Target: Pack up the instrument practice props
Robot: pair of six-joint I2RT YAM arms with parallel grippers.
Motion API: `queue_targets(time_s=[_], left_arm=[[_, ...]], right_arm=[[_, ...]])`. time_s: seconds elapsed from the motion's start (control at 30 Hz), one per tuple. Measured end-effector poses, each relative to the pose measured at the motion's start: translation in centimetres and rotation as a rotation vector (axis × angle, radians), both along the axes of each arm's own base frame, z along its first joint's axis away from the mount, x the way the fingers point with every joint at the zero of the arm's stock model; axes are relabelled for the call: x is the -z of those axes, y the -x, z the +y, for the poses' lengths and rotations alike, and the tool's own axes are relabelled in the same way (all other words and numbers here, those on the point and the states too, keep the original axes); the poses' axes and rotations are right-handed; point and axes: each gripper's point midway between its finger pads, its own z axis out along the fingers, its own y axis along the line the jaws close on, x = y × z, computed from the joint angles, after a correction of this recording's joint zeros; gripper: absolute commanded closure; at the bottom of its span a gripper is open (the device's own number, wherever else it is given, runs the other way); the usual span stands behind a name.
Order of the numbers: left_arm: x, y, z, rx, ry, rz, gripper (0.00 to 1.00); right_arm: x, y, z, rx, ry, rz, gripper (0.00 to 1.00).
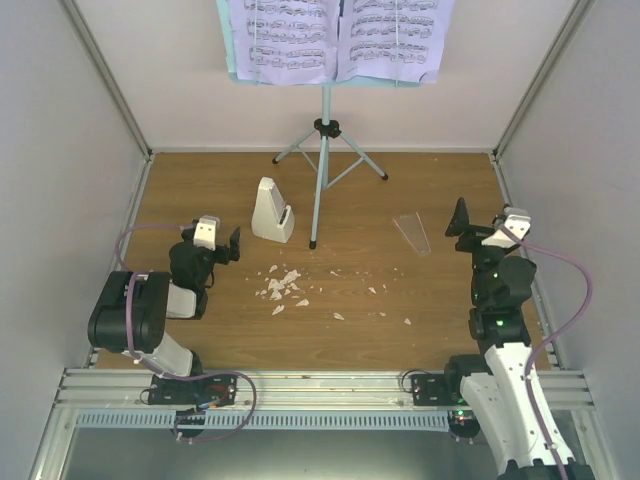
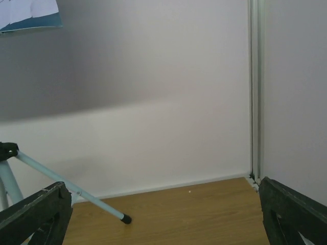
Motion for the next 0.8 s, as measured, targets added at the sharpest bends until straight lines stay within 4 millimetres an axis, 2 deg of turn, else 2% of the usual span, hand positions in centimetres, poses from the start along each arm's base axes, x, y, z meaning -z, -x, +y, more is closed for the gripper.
queue_targets(time_s=[0.13,0.2,0.27,0.33,0.4,0.47,0.67,0.8], left_arm=[[0.0,0.0,0.0,0.000,0.000,0.000,0.01],[0.0,0.0,0.0,0.000,0.000,0.000,0.01],[0.0,0.0,0.0,0.000,0.000,0.000,0.01],[0.0,0.0,0.0,0.000,0.000,0.000,0.01],[0.0,0.0,0.0,0.000,0.000,0.000,0.01],[0.0,0.0,0.0,0.000,0.000,0.000,0.01],[0.0,0.0,0.0,0.000,0.000,0.000,0.01],[0.0,0.0,0.0,0.000,0.000,0.000,0.01]], right_arm=[[0.1,-0.1,1.0,-0.056,0.001,0.005,0.01],[0.3,-0.7,2.5,-0.145,0.009,0.007,0.00],[1.1,-1.9,4.4,-0.251,0.015,0.047,0.00],[1.6,-4.0,6.5,-0.345,0.018,0.113,0.00],[1.6,-6.4,9.8,-0.457,0.032,0.176,0.01],[1.7,-7.6,13.4,-0.559,0.055,0.208,0.00],[2.9,-9.4,24.5,-0.845,0.128,0.275,0.03],[4.1,-11.3,30.6,-0.951,0.175,0.314,0.06]])
